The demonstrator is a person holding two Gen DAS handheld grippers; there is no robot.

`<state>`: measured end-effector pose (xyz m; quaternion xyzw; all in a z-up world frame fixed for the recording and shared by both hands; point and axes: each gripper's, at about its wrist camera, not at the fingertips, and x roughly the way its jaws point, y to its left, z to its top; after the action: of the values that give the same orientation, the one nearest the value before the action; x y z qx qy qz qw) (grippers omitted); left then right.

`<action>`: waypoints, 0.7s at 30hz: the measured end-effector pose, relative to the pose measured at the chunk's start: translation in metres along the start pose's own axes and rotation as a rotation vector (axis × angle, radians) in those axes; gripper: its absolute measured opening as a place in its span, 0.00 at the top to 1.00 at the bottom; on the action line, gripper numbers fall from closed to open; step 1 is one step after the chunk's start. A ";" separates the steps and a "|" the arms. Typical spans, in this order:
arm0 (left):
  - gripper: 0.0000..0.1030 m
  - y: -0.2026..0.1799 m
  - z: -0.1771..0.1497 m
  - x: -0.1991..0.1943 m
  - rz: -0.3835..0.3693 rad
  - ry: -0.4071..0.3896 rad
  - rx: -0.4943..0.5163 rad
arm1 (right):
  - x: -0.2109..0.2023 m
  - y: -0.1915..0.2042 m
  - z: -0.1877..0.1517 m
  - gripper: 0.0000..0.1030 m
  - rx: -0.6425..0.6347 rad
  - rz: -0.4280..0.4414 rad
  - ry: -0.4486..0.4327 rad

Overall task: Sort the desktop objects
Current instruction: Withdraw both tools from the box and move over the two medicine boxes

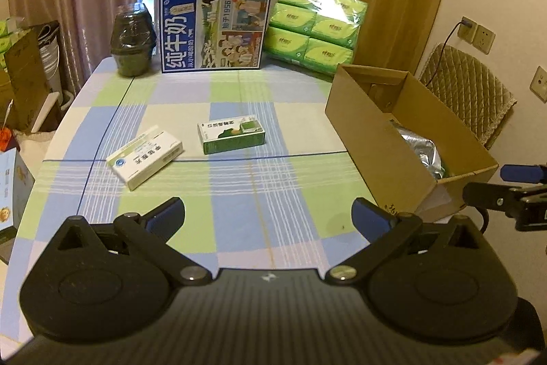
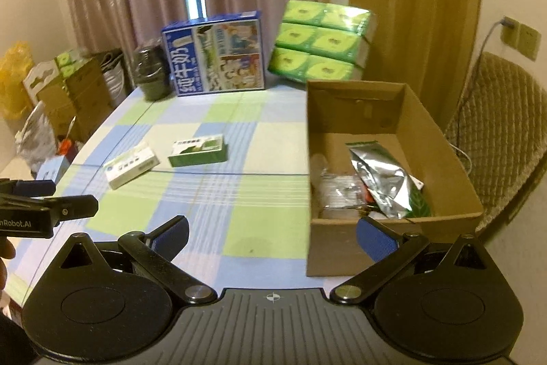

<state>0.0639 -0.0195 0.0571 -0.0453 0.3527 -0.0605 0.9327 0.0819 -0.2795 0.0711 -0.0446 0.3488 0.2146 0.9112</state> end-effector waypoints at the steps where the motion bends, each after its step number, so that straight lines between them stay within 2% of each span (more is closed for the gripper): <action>1: 0.01 0.003 -0.001 -0.001 0.001 0.000 0.001 | 0.001 0.004 -0.001 0.02 -0.008 0.005 0.002; 21: 0.01 0.046 -0.014 -0.006 0.040 0.022 -0.018 | 0.021 0.045 -0.010 0.02 -0.097 0.055 0.038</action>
<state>0.0544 0.0267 0.0445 -0.0460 0.3641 -0.0391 0.9294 0.0708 -0.2338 0.0531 -0.0832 0.3561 0.2555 0.8950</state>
